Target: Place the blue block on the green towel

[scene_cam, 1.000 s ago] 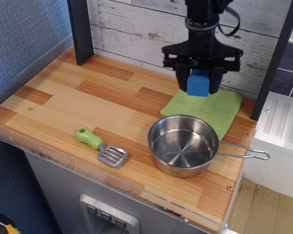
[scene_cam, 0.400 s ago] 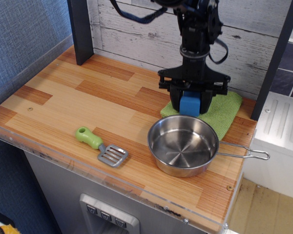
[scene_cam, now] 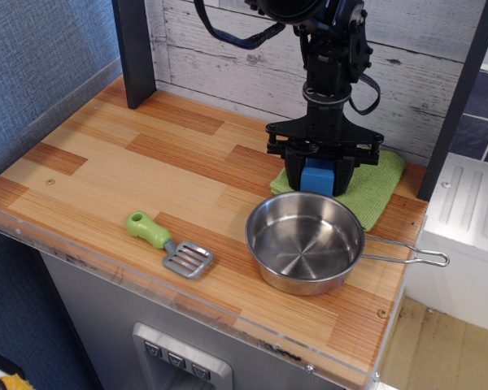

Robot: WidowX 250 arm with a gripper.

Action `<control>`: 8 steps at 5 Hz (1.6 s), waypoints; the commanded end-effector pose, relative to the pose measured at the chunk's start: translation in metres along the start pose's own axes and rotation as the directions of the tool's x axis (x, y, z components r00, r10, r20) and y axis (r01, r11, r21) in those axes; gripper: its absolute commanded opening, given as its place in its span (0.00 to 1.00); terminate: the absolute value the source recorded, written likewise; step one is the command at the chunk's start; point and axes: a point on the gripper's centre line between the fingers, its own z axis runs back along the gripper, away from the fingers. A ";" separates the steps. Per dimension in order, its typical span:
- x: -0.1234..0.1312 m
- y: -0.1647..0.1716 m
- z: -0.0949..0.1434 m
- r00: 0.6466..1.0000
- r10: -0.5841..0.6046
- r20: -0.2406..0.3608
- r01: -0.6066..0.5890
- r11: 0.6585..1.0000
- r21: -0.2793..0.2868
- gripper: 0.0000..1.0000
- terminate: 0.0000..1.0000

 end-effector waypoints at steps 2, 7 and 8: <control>0.001 -0.001 0.029 0.999 0.028 0.043 -0.027 1.000 -0.015 1.00 0.00; -0.013 -0.005 0.136 0.969 0.056 0.241 -0.052 0.998 -0.022 1.00 0.00; -0.013 -0.005 0.136 0.969 0.056 0.241 -0.052 0.998 -0.022 1.00 0.00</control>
